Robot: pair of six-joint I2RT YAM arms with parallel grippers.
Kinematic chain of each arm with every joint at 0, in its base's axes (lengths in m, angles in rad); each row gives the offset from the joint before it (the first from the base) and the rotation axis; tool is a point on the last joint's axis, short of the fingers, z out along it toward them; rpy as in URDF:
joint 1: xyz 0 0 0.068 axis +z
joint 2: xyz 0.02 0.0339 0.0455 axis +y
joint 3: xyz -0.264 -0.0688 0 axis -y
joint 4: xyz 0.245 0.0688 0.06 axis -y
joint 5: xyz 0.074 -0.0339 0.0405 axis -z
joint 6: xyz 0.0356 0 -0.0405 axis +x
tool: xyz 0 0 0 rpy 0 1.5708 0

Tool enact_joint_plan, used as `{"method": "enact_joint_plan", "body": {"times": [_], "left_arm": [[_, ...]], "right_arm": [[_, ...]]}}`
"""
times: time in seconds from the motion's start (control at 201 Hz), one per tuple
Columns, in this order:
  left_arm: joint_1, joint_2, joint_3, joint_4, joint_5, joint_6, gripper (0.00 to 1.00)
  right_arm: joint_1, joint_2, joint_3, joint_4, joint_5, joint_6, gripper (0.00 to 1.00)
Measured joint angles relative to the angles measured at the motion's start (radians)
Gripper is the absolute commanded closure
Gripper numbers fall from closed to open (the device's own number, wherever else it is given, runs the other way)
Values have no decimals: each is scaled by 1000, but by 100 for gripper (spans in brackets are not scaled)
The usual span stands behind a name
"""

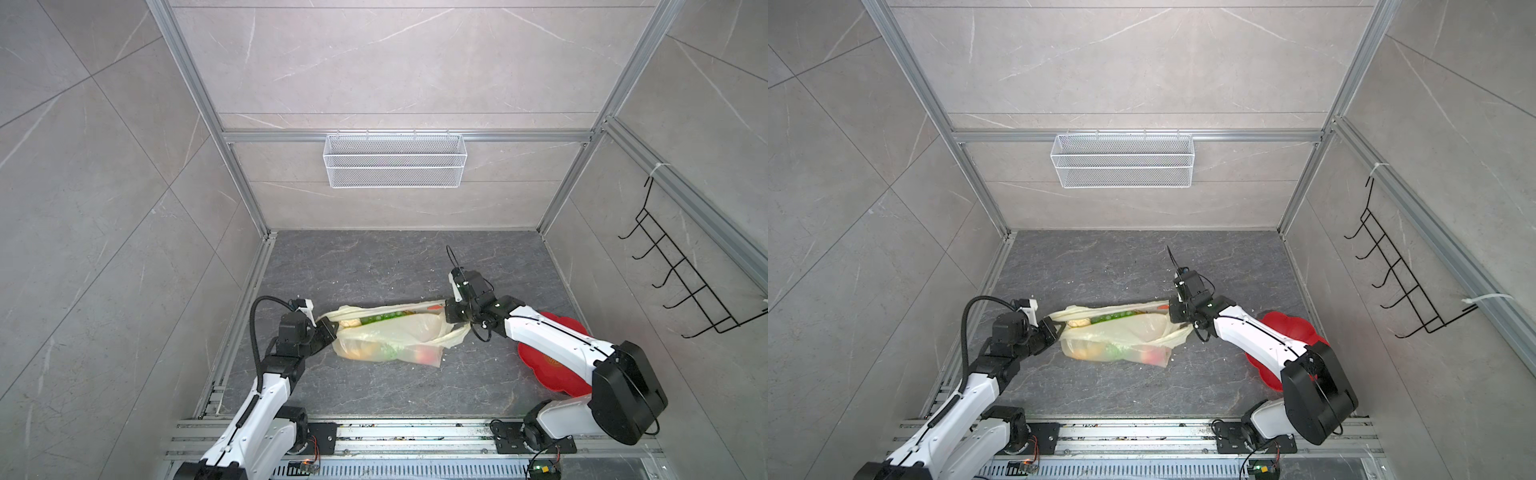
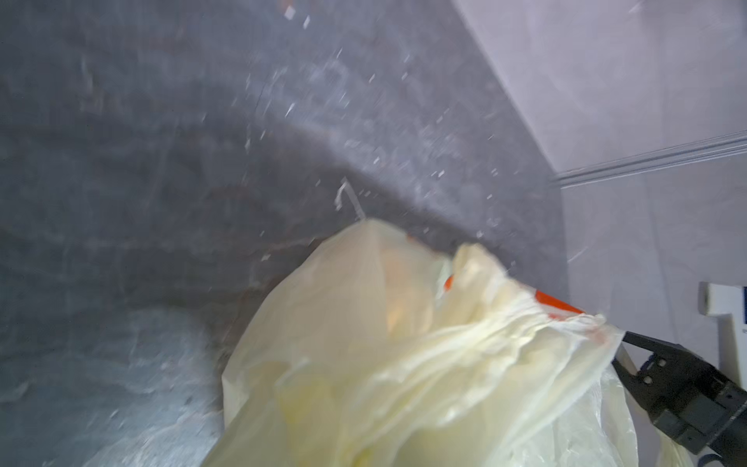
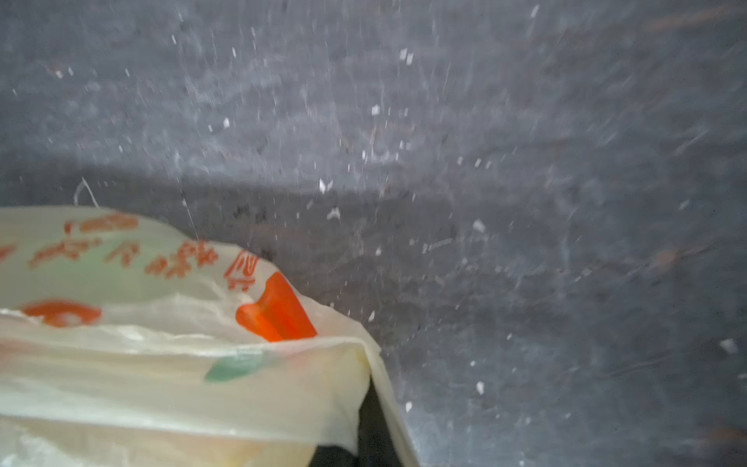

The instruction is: Take the fake fruits out of the plastic bag

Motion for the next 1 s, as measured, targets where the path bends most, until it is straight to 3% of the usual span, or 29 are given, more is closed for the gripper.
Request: {"method": "enact_joint_plan", "body": {"times": [0.05, 0.11, 0.254, 0.314, 0.523, 0.782, 0.891, 0.996], "left_arm": [[0, 29, -10, -5, 13, 1, 100], [-7, 51, 3, -19, 20, 10, 93], [-132, 34, 149, -135, -41, 69, 60], [-193, 5, 210, -177, -87, 85, 53], [-283, -99, 301, -377, -235, 85, 47], [-322, -264, 338, -641, -347, 71, 43], [-322, -298, 450, -727, -355, 85, 42], [-322, -238, 616, -779, -330, 137, 44]], "right_arm": [[3, 14, -24, 27, -32, 18, 100], [4, 29, -36, 60, -60, 33, 100], [16, 32, -32, 116, -92, 47, 100], [27, 31, -25, 122, -97, 47, 100], [82, 30, 27, 114, -64, 47, 100], [83, 22, 34, 87, 32, 57, 100], [85, 8, 34, 87, 32, 48, 100], [105, 4, 35, 87, 43, 32, 100]]}}
